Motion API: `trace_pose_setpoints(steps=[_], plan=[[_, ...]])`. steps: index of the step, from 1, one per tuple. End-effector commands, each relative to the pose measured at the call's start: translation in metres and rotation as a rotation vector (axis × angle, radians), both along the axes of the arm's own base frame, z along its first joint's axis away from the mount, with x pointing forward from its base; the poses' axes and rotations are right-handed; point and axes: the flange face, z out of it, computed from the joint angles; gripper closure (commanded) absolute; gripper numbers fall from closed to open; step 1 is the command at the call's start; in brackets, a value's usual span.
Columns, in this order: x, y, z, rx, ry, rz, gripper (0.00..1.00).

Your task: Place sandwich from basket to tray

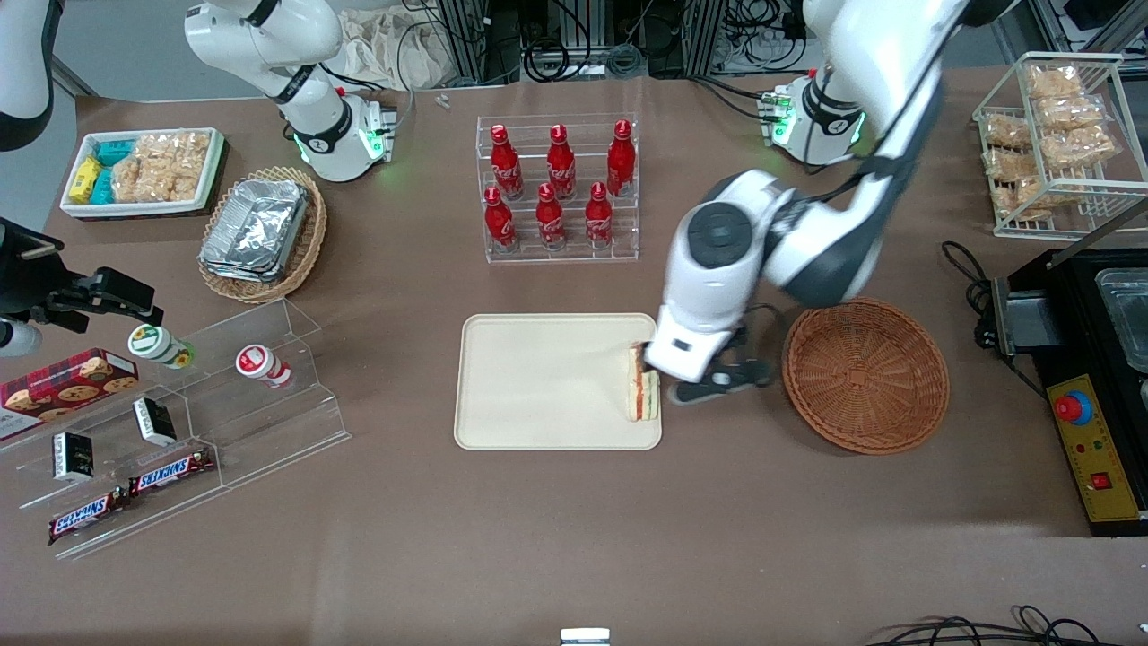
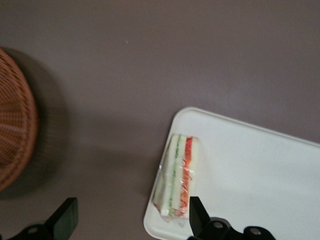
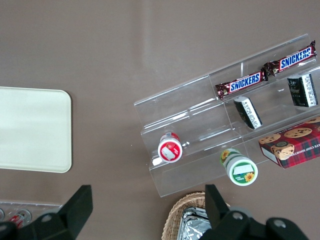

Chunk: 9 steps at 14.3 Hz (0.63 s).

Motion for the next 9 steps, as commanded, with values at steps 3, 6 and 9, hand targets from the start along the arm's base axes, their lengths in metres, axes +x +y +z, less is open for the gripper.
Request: trace_pose_setpoints(steps=[3, 6, 9], plan=[[0.012, 0.092, 0.068, -0.055, 0.143, -0.134, 0.00], [0.004, 0.124, 0.100, -0.029, 0.152, -0.203, 0.00], [-0.008, 0.170, 0.131, 0.013, 0.197, -0.258, 0.00]])
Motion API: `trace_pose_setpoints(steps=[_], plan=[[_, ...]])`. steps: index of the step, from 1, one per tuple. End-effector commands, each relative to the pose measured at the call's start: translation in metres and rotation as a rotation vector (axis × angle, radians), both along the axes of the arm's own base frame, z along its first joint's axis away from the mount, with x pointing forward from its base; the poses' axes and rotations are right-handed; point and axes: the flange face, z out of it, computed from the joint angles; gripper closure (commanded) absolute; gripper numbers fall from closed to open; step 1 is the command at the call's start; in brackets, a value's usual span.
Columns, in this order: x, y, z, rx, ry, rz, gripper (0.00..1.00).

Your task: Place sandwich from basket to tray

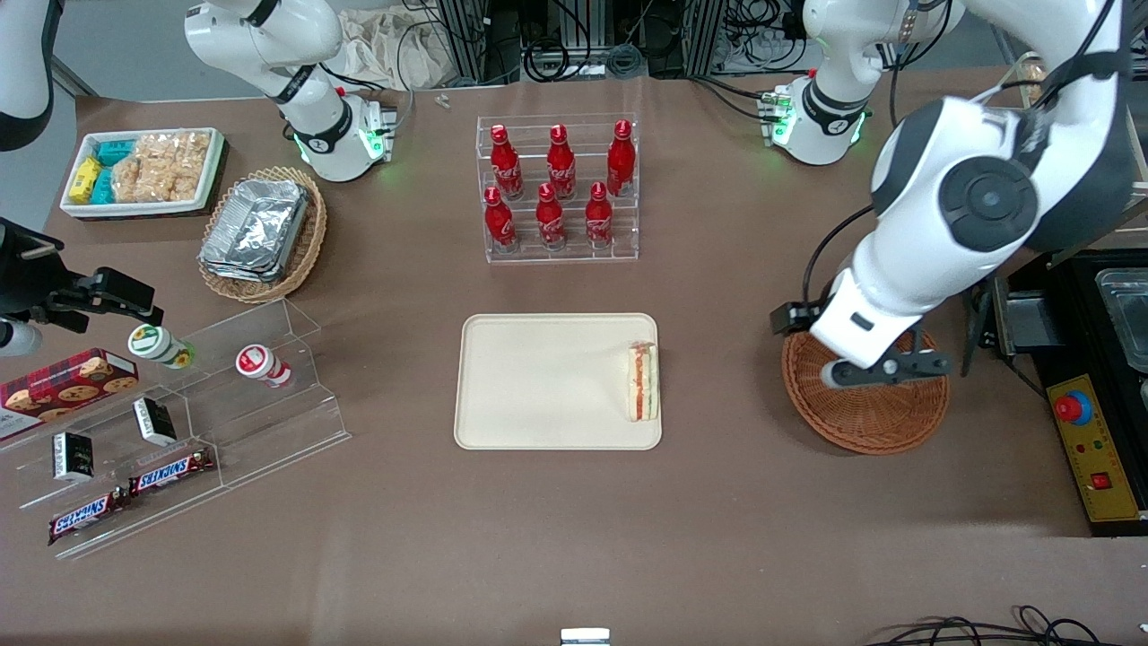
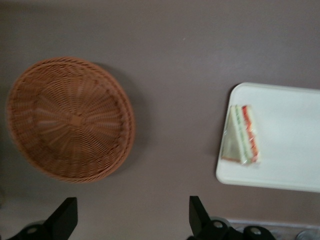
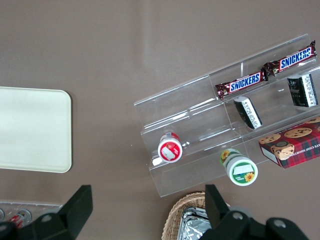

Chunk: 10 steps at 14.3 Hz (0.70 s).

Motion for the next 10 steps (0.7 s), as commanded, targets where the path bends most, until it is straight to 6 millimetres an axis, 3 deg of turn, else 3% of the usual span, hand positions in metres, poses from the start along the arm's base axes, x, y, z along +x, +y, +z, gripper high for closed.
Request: trace_pose_setpoints(steps=[1, 3, 6, 10], plan=[[-0.018, 0.043, 0.038, -0.009, 0.036, -0.076, 0.00], [-0.025, 0.092, 0.059, -0.034, 0.042, -0.083, 0.00], [-0.045, 0.138, 0.066, -0.034, 0.056, -0.138, 0.00], [-0.053, 0.162, 0.082, -0.044, 0.031, -0.108, 0.00]])
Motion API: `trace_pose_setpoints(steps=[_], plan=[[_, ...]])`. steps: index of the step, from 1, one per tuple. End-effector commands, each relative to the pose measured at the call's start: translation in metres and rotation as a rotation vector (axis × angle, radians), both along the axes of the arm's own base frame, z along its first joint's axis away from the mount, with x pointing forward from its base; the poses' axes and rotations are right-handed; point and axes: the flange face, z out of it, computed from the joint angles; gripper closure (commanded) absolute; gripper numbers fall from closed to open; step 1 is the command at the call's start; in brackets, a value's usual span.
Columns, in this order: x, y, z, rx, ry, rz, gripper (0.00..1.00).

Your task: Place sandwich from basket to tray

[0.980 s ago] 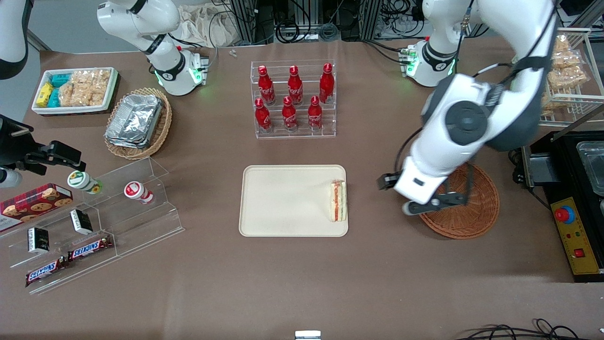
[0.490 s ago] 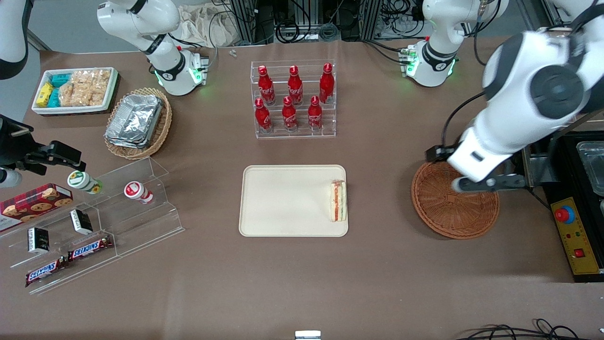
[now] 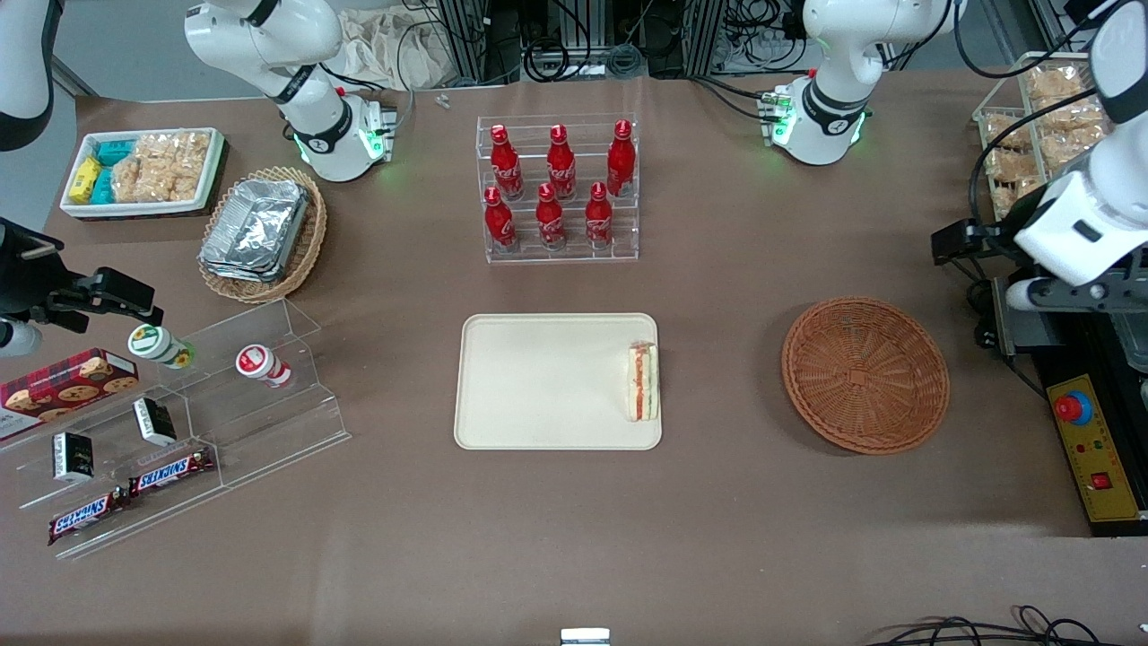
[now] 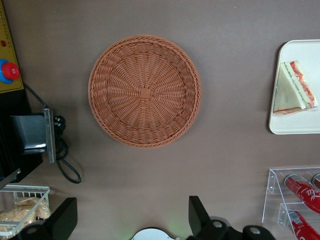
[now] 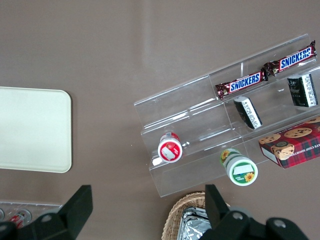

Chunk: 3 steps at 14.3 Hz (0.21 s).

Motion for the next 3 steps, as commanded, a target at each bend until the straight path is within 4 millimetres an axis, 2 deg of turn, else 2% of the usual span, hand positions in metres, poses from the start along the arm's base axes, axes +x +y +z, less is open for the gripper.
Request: trace_pose_setpoints(steps=[1, 3], plan=[[-0.0128, 0.0038, 0.0084, -0.017, -0.007, -0.008, 0.00], [-0.0104, 0.0038, 0.0118, -0.016, -0.013, 0.006, 0.00]])
